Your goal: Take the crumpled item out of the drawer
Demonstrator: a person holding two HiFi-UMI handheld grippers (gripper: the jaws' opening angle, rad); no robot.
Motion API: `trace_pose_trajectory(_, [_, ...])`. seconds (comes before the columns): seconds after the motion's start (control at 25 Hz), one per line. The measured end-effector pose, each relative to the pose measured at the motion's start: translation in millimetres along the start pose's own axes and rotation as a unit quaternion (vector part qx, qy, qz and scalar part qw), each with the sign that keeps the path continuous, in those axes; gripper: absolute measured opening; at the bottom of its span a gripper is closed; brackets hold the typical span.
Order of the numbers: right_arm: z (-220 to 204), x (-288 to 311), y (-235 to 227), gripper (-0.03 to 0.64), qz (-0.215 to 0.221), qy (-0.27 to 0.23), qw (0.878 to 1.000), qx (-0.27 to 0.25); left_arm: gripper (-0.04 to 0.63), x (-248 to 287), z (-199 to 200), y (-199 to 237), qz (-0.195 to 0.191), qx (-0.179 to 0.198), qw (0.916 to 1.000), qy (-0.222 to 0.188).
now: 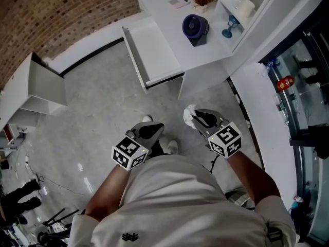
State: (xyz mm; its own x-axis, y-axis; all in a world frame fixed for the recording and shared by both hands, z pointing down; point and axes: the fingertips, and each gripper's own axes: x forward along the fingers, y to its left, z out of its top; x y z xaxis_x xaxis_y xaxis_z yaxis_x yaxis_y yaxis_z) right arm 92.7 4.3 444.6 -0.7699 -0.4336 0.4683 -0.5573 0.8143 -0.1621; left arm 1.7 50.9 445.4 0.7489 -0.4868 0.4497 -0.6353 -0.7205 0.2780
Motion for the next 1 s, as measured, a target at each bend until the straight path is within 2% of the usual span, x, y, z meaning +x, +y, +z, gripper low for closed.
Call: trace_pose_trajectory(1.0, [16,17,-15,0.078,0.005,-0.001,1.000,-0.001,0.005,9,10,28,-0.001,-0.001,1.0000,0.001])
